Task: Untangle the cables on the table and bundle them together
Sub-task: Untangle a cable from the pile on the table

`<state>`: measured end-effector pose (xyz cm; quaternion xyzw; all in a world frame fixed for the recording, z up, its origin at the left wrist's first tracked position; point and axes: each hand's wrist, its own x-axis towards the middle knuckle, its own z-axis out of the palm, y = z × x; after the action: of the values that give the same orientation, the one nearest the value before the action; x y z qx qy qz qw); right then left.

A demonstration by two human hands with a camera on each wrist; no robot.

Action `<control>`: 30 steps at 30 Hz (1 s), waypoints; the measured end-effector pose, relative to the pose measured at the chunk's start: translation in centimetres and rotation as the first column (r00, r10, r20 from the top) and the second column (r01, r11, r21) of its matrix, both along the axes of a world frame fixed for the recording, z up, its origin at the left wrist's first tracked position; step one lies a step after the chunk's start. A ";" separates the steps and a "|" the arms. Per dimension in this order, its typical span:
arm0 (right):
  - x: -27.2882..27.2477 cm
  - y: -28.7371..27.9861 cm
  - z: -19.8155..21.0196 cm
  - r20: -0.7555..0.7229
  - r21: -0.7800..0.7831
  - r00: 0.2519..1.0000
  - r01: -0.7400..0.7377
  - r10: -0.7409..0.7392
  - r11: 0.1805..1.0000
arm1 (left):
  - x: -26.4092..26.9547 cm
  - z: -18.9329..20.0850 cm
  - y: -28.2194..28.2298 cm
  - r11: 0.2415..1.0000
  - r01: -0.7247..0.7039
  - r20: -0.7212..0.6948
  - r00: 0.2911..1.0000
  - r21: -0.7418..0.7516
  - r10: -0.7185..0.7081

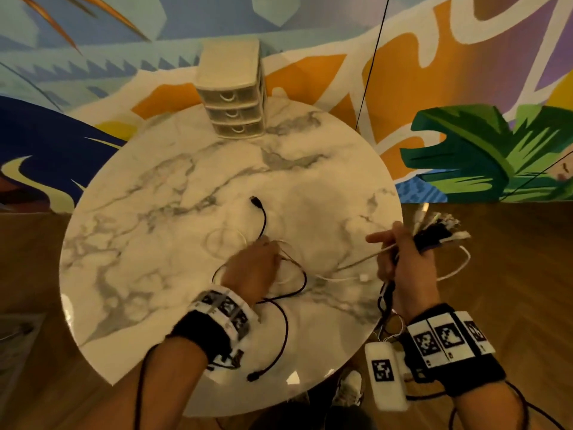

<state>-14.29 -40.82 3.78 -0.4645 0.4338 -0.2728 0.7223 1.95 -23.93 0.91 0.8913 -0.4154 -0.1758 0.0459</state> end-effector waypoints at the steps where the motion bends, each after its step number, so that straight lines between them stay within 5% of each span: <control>1: -0.1 -0.3 0.1 0.001 0.010 0.998 0.056 -0.056 0.998 | 1.5 -0.1 0.8 0.997 -0.075 -0.014 0.997 -0.014 0.075; 7: 0.0 -1.3 1.3 -0.021 -0.014 0.982 0.187 -0.187 0.982 | 5.3 1.6 1.7 0.901 -0.251 0.020 0.961 -0.354 0.276; 12: -0.4 -1.5 1.8 -0.050 -0.061 0.974 0.217 -0.220 0.974 | 4.4 2.8 1.1 0.903 -0.351 -0.278 0.919 -0.249 0.280; 14: -0.9 -1.7 2.1 -0.048 -0.053 0.969 0.238 -0.241 0.970 | 3.1 5.0 0.3 0.827 -0.448 -0.481 0.838 -0.339 0.257; 16: -1.5 -1.8 2.5 -0.057 -0.059 0.964 0.255 -0.258 0.965 | 0.6 7.1 -0.9 0.807 -0.504 -0.732 0.667 -0.308 0.138; 18: -2.1 -2.1 3.0 -0.039 -0.078 0.964 0.260 -0.263 0.962 | -2.7 7.0 -1.6 0.911 -0.379 -0.878 0.477 -0.161 0.044; 20: -2.9 -2.5 3.8 -0.030 -0.099 0.967 0.247 -0.251 0.964 | -6.4 4.9 -1.5 1.000 -0.021 -0.940 0.341 0.009 0.015; 21: -3.5 -2.8 4.0 -0.040 -0.110 0.970 0.233 -0.239 0.966 | -8.1 3.4 -1.3 0.976 0.192 -0.942 0.333 0.107 0.038; 23: -4.7 -3.1 4.2 -0.090 -0.138 0.976 0.186 -0.199 0.973 | -10.8 1.3 -1.2 0.852 0.450 -0.869 0.496 0.267 0.010; 26: -7.1 -2.9 4.0 -0.183 -0.188 0.976 0.086 -0.121 0.978 | -13.5 2.6 -3.7 0.951 0.287 -0.645 0.750 0.116 -0.148; 30: -9.0 -1.6 3.6 -0.222 -0.193 0.974 -0.001 -0.043 0.981 | -16.1 6.8 -9.4 0.925 0.228 -0.488 0.797 -0.303 -0.357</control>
<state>-23.28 -42.46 7.37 -0.5553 0.4894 -0.2664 0.6174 -14.13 -33.33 7.67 0.7198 -0.5368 -0.3727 0.2341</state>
